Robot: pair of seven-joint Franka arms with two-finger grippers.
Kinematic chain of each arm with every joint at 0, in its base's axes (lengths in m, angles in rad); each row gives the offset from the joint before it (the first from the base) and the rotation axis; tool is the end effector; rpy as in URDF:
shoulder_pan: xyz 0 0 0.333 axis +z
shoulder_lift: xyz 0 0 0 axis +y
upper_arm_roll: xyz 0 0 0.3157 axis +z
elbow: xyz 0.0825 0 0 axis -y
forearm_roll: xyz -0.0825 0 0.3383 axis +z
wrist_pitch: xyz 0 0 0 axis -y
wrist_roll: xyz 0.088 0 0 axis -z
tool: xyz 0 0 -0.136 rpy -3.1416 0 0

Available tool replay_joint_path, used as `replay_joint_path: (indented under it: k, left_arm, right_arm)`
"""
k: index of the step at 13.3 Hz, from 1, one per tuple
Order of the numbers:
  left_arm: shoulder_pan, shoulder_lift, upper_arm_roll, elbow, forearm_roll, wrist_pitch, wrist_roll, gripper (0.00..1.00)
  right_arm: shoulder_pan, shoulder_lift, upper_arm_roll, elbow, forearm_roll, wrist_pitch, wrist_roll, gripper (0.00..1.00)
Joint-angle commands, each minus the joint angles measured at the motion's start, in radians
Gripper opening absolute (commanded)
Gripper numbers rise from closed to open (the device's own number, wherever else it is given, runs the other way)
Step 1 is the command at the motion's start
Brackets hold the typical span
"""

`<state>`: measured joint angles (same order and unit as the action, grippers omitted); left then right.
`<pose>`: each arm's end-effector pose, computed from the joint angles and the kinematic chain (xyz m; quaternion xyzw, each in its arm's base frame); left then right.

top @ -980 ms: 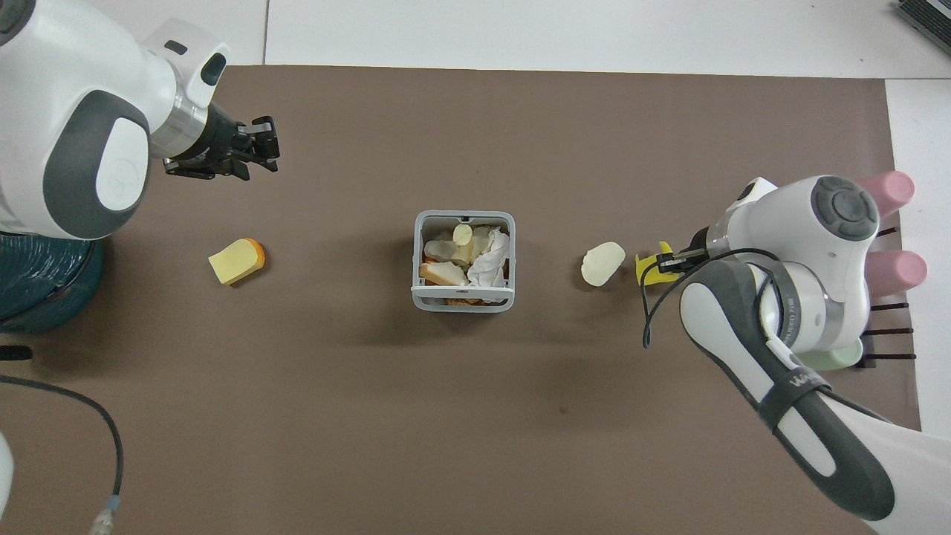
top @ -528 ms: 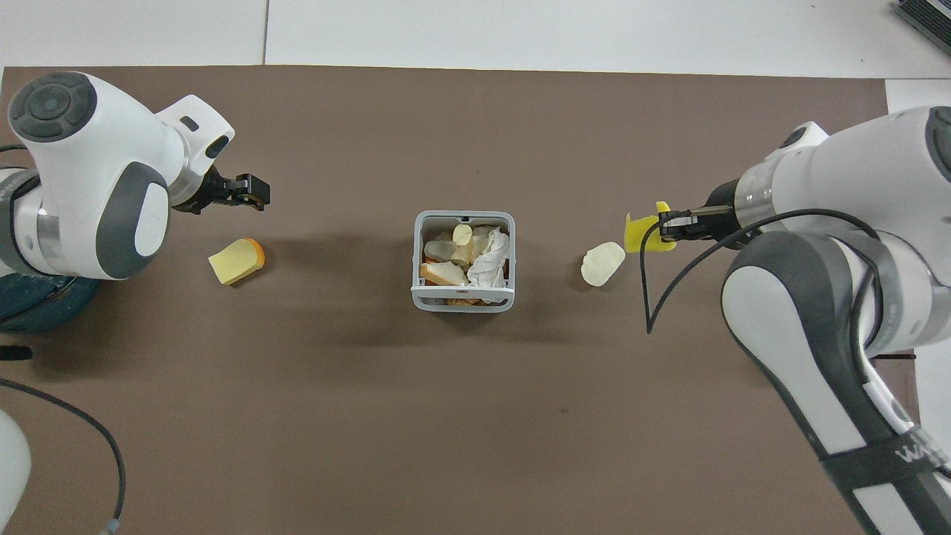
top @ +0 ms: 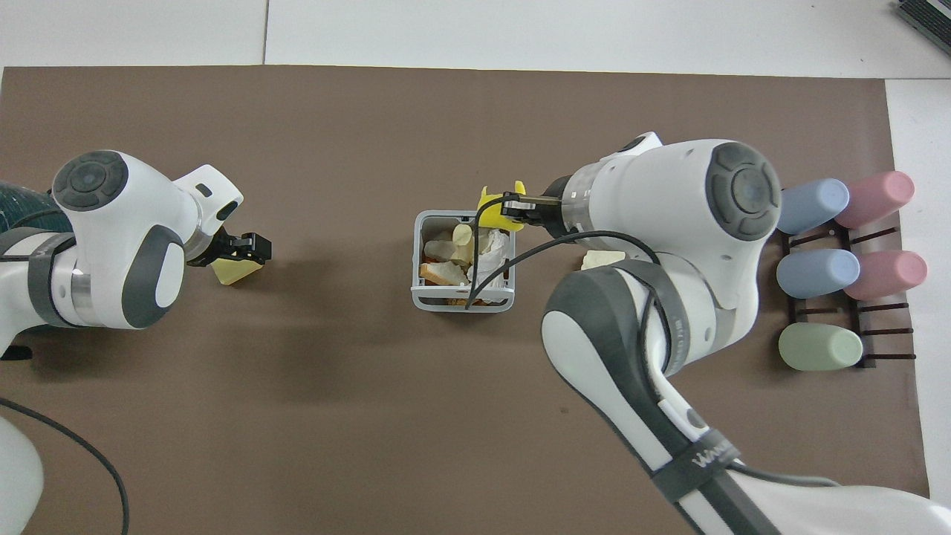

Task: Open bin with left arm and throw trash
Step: 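Drop the yellow piece into the bin while the left gripper grasps the block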

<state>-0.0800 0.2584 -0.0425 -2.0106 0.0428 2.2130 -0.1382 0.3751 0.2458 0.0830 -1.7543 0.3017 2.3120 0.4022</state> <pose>0.5491 -0.0645 0.3223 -0.9995 0.0049 0.0261 0.0148 0.5569 0.2837 0.4533 -0.9772 0.0584 -0.0830 0.1866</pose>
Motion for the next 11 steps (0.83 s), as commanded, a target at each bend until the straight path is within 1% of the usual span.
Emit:
replay_joint_path:
  k: [1, 4, 6, 8, 9, 10, 11]
  left_arm:
    - [0.009, -0.042, -0.005, -0.102, 0.023, 0.092, -0.06, 1.0]
    - [0.011, -0.036, -0.005, -0.129, 0.023, 0.172, -0.136, 1.0]
    - [0.011, -0.03, -0.005, -0.129, 0.022, 0.209, -0.175, 1.0]
    - [0.017, -0.025, -0.007, -0.126, 0.023, 0.221, -0.175, 1.0]
    - [0.017, -0.024, -0.007, -0.122, 0.023, 0.221, -0.175, 0.99]
    - [0.017, -0.024, -0.007, -0.119, 0.023, 0.221, -0.173, 0.8]
    - [0.019, -0.024, -0.007, -0.122, 0.023, 0.221, -0.173, 0.62]
  right_arm:
    - [0.034, 0.049, -0.002, 0.021, 0.02, 0.003, 0.033, 0.0]
    - [0.06, 0.035, -0.002, -0.037, 0.02, -0.008, 0.067, 0.0]
    - [0.061, 0.024, -0.002, -0.065, 0.02, -0.011, 0.067, 0.01]
    - [0.061, 0.015, -0.002, -0.085, 0.02, -0.013, 0.069, 0.3]
    - [0.061, 0.013, -0.002, -0.086, 0.02, -0.013, 0.069, 0.66]
    - [0.059, 0.015, -0.002, -0.079, 0.019, -0.013, 0.07, 0.86]
    - [0.058, 0.016, -0.003, -0.067, 0.011, -0.013, 0.07, 0.98]
